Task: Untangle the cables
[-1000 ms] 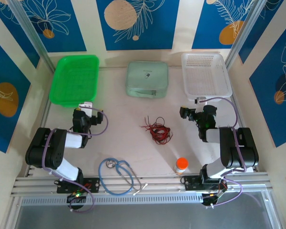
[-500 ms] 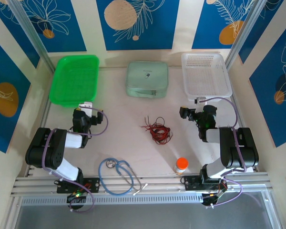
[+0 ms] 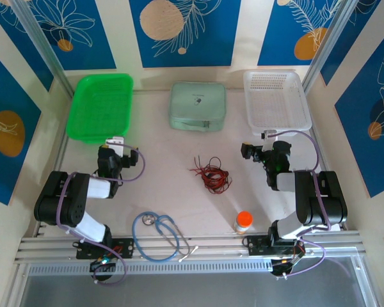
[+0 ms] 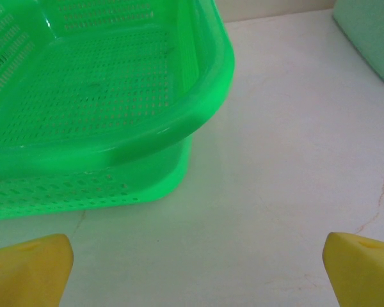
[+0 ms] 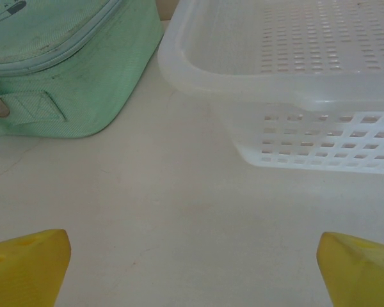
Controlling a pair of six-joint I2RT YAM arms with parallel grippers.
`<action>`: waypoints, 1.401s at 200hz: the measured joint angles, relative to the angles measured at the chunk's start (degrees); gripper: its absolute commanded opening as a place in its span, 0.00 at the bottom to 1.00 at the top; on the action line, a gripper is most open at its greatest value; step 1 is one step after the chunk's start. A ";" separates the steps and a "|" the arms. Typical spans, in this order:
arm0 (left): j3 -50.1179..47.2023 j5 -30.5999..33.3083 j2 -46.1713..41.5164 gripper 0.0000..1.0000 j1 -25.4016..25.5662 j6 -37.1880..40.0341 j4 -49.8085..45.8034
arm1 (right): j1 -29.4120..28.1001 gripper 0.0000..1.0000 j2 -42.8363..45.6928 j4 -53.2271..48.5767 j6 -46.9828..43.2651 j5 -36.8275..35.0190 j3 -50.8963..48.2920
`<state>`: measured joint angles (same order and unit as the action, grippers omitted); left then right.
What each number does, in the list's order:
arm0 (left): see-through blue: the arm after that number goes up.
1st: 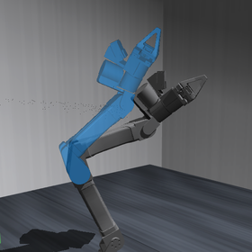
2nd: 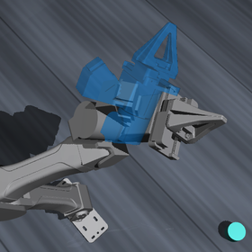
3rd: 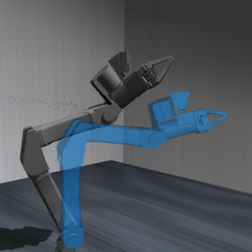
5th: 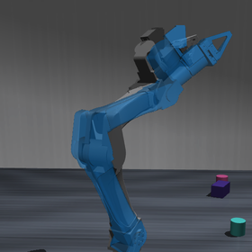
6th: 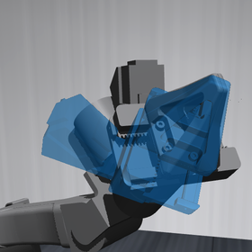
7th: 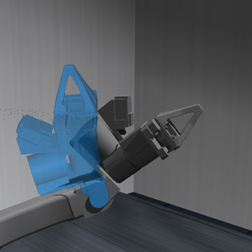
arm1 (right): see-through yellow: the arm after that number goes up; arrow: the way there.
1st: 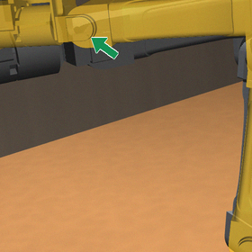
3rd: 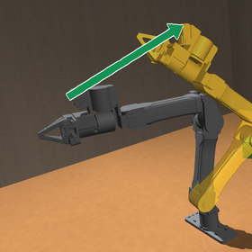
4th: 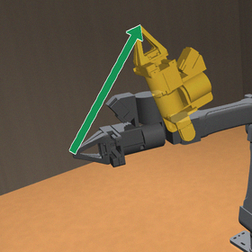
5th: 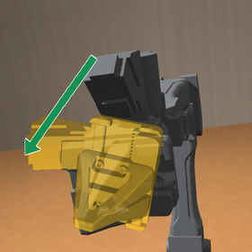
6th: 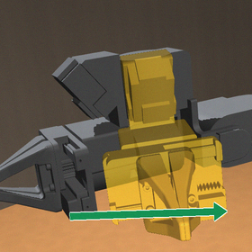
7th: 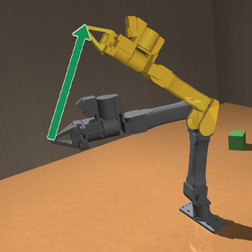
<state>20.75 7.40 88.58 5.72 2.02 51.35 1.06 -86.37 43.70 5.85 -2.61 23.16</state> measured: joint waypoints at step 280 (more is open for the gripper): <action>35.32 -11.69 2.10 0.82 39.47 -40.85 -70.38 | -32.30 0.60 13.75 -85.42 40.28 -1.81 23.34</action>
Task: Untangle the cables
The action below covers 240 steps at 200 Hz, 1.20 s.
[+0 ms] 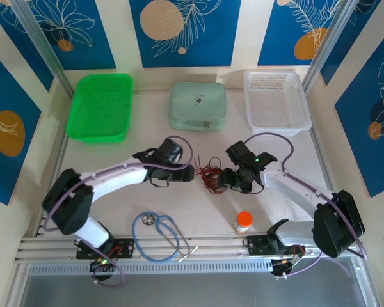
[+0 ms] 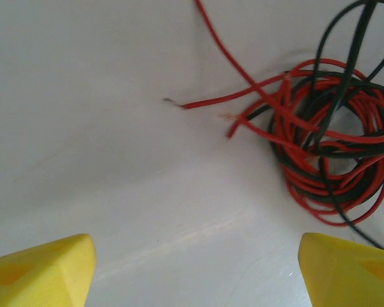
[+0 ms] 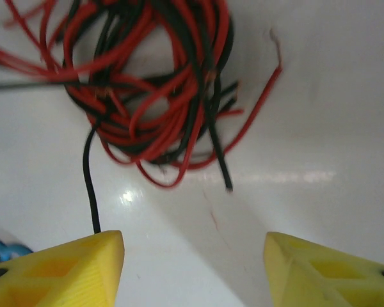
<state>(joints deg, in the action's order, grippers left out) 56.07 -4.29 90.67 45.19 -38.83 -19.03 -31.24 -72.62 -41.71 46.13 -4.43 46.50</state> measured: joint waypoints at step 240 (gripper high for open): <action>4.11 -0.90 4.17 0.59 4.24 3.34 12.02 | 12.81 0.00 11.43 19.58 -16.92 31.17 -7.17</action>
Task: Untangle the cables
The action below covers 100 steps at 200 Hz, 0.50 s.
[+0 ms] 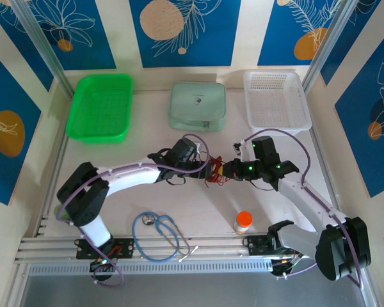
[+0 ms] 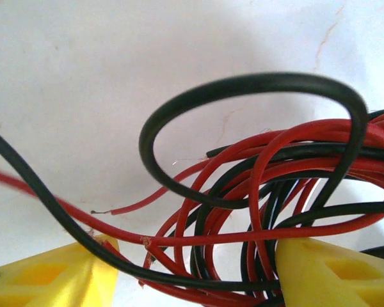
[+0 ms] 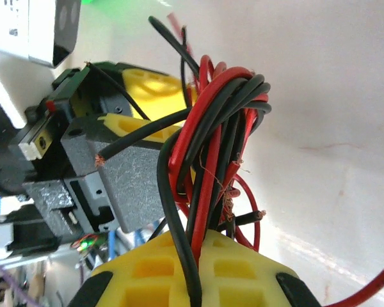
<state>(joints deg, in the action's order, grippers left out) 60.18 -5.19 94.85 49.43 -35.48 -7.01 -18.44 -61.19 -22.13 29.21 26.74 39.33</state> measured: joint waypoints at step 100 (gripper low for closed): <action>-19.17 -7.41 -20.50 0.96 -2.84 11.30 10.78 | 0.17 0.00 0.96 4.59 -4.52 17.07 -1.31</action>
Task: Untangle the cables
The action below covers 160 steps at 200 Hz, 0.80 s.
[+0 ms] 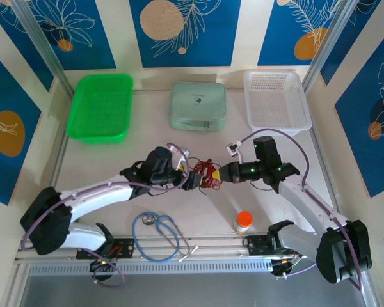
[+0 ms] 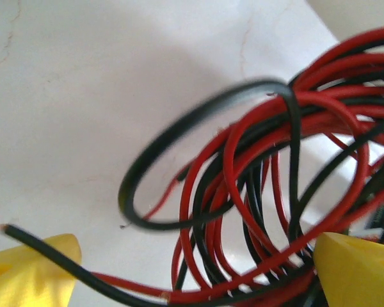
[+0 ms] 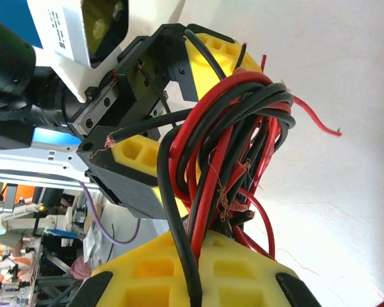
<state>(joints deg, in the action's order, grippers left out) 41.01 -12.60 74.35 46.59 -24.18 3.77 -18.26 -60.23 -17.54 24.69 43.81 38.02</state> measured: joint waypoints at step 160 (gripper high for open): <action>0.57 -31.26 2.21 0.00 -9.33 -3.32 19.82 | -1.51 0.00 -0.48 -7.56 -6.45 1.49 8.74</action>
<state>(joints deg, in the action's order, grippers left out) 41.58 -43.86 76.55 37.26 -27.51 23.59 -19.77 -60.71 -25.10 18.24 45.30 46.76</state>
